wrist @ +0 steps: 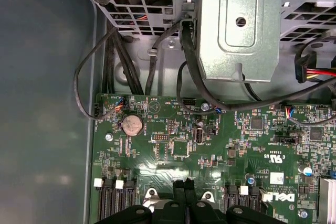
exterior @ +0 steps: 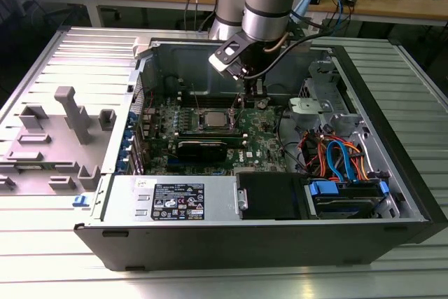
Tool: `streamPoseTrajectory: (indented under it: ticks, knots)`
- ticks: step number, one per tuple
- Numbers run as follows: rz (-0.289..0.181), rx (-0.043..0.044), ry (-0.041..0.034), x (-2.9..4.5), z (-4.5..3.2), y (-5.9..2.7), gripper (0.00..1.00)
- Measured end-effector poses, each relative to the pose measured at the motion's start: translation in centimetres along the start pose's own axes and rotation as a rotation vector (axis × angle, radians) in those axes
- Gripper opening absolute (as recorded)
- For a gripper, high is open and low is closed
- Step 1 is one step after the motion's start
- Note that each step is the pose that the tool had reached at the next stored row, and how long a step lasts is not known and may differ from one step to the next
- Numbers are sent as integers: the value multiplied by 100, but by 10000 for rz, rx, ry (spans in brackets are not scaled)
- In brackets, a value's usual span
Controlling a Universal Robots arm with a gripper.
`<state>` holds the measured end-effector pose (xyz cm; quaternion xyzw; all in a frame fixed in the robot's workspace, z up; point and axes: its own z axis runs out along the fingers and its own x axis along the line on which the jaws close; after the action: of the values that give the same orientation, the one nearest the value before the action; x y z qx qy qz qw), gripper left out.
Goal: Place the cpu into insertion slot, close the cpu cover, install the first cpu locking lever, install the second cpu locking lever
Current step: 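Close the cpu cover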
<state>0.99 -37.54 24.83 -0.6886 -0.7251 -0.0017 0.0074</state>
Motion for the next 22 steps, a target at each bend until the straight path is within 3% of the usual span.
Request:
streamPoseTrajectory:
  ticks: [22]
  knots:
    - [1,0,1,2,1,-44,11]
